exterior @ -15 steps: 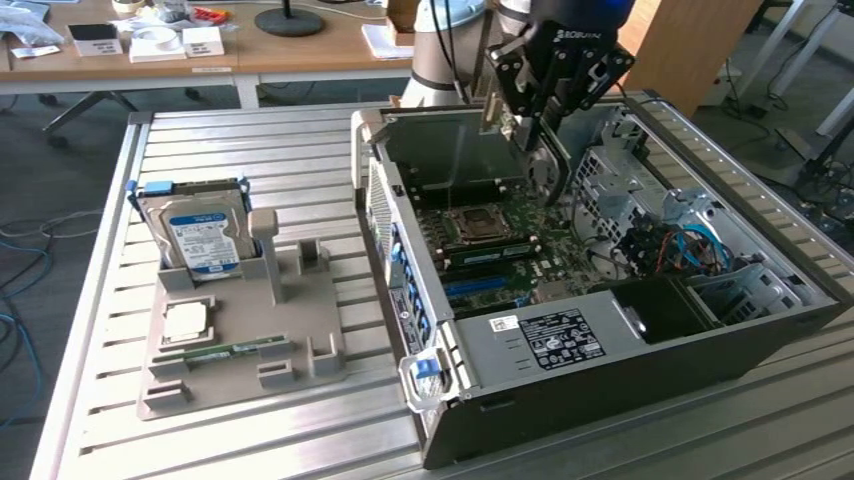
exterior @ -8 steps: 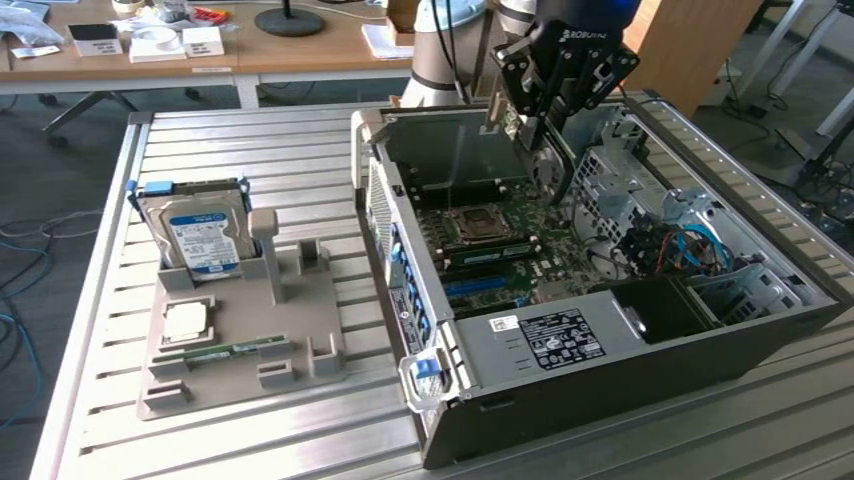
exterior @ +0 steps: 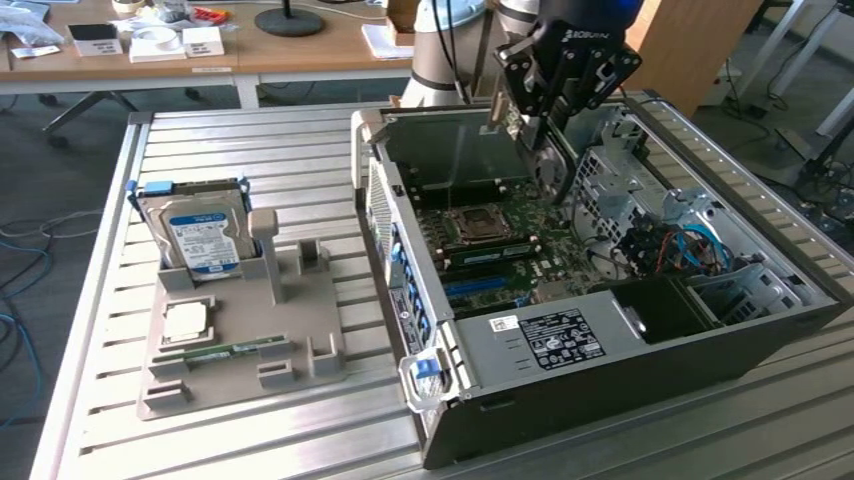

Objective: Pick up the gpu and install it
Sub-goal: 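Pick up the gpu and move the gpu toward the slot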

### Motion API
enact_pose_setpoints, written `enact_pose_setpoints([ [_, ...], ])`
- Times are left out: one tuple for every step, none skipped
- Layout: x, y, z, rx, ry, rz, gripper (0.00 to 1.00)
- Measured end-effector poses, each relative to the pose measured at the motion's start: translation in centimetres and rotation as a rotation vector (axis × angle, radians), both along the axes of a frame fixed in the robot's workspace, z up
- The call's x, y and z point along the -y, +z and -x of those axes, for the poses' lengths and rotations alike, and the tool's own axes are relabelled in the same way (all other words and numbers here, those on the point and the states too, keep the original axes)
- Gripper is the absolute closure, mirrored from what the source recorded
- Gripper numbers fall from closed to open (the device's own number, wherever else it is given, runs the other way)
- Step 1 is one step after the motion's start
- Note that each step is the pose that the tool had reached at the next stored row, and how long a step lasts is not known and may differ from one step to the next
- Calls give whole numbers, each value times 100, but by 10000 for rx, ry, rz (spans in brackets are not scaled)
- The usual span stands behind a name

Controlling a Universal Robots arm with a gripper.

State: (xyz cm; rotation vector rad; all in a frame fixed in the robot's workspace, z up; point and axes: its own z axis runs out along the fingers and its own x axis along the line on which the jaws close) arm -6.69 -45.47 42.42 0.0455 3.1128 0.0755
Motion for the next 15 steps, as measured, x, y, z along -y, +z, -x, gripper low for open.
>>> enact_pose_setpoints([
  [0, 0, -12, 0, 0, 0, 73],
  [0, 0, -25, 0, 0, 0, 73],
  [0, 0, -40, 0, 0, 0, 73],
  [0, 0, -56, 0, 1, 0, 73],
  [0, 0, -74, 0, 1, -1, 73],
  [0, -1, -90, 0, 1, -1, 73],
  [0, 0, -106, 0, 0, 0, 73],
  [0, 0, -123, -1, -1, 0, 73],
  [0, -1, -140, 0, 0, -1, 73],
  [0, -1, -158, 0, 0, 0, 73],
  [0, -1, -177, 0, -1, 0, 73],
  [0, -1, -194, 0, 0, 0, 73],
  [0, -1, -212, 0, 1, -1, 73],
  [0, -1, -231, 0, 1, -1, 73],
  [0, -1, -248, 0, 1, -1, 73],
])
